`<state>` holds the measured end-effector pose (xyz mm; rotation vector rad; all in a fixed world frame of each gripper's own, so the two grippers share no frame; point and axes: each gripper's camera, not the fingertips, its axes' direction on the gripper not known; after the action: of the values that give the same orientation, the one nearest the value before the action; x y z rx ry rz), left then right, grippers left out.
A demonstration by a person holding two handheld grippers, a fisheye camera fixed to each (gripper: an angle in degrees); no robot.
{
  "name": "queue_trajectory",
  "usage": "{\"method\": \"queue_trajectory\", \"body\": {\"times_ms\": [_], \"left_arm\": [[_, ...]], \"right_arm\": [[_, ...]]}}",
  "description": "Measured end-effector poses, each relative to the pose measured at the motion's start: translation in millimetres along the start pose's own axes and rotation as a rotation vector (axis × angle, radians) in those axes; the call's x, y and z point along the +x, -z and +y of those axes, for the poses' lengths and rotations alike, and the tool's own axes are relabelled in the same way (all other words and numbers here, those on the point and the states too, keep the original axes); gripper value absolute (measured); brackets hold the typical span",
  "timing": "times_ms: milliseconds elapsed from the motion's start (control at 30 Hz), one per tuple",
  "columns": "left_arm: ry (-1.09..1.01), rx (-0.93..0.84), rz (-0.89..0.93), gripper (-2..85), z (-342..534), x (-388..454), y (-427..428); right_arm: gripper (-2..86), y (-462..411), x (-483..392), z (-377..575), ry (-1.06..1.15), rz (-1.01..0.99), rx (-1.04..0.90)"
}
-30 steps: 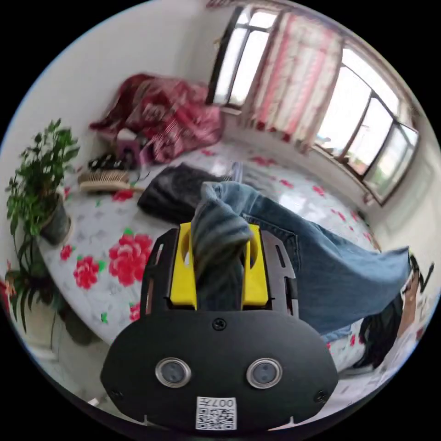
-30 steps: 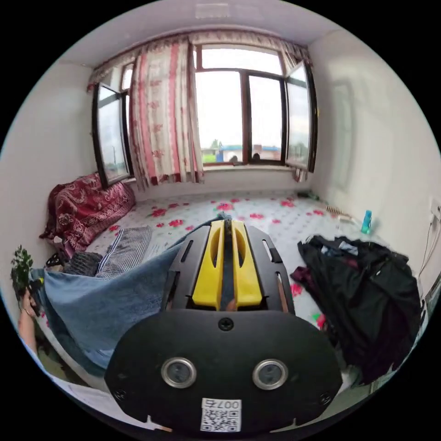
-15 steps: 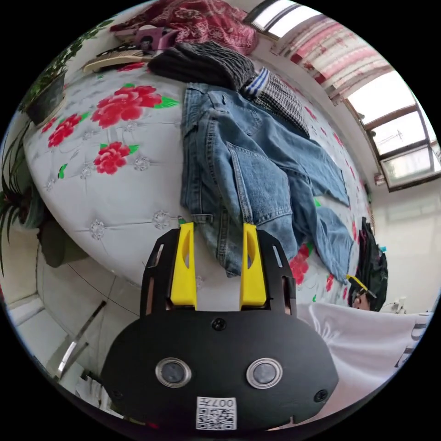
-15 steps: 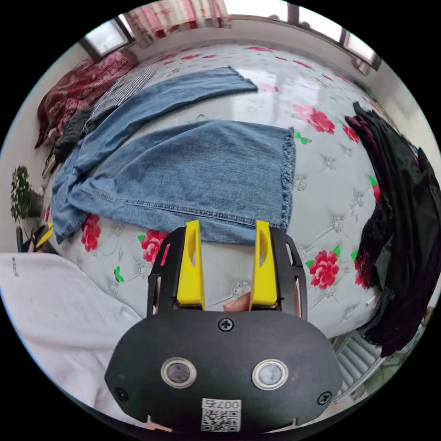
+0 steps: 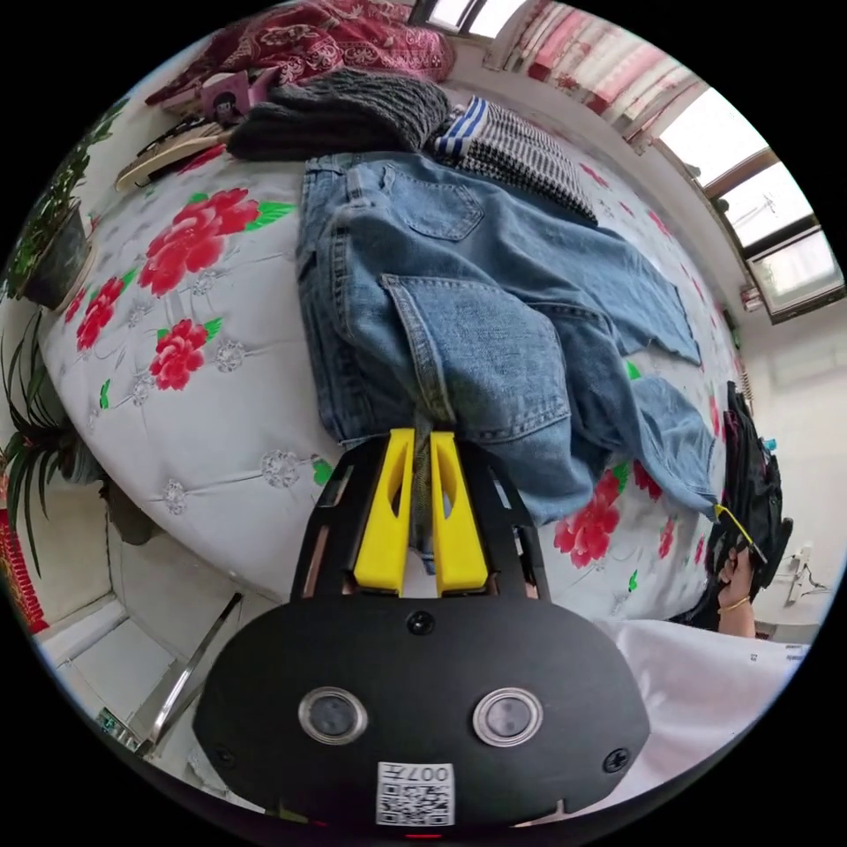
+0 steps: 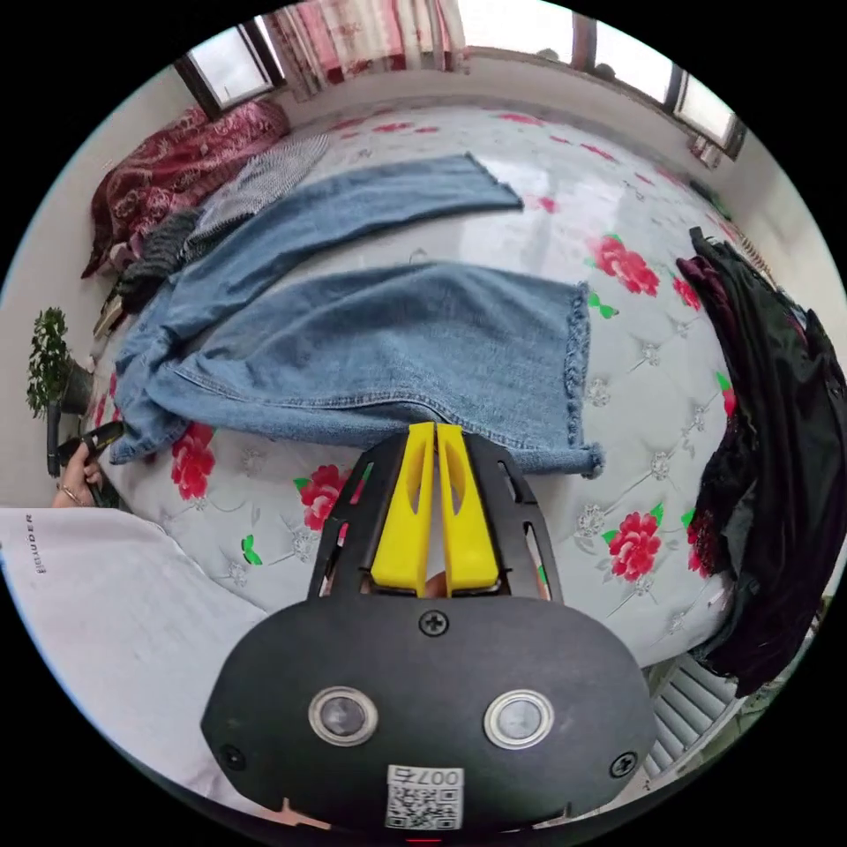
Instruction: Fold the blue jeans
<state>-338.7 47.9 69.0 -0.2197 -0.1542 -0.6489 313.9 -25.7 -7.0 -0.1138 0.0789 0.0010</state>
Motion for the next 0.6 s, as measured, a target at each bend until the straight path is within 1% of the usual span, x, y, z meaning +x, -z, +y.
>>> {"method": "queue_trajectory", "body": {"times_ms": [33, 167, 233, 300, 367, 433, 500, 567, 600], "left_arm": [[0.001, 0.016, 0.012, 1.8, 3, -4, 9], [0.000, 0.113, 0.032, 0.8, 13, -33, 83], [-0.045, 0.154, 0.028, 0.7, 15, -41, 117], [-0.155, 0.113, -0.004, 1.0, 15, -41, 135], [-0.204, 0.059, -0.039, 1.5, 19, -37, 121], [-0.180, 0.008, -0.055, 2.4, 28, -33, 89], [-0.145, -0.129, -0.050, 3.9, 46, -26, 35], [-0.135, -0.200, -0.069, 4.7, 64, -21, 6], [-0.126, -0.187, -0.090, 4.8, 76, -19, 1]], "right_arm": [[0.0, 32, -2, 1, 0.020, -0.018, 0.079], [-0.1, 131, -17, -8, 0.140, -0.012, 0.190], [0.1, 183, -32, -18, 0.213, 0.068, 0.217], [0.3, 200, -37, -29, 0.228, 0.150, 0.219], [0.9, 187, -31, -45, 0.202, 0.228, 0.153], [2.7, 128, -8, -62, 0.106, 0.297, 0.040], [4.4, 87, 10, -62, 0.045, 0.297, -0.070], [5.8, 72, 26, -46, -0.035, 0.271, -0.071], [6.5, 70, 37, -30, -0.094, 0.214, -0.023]]}}
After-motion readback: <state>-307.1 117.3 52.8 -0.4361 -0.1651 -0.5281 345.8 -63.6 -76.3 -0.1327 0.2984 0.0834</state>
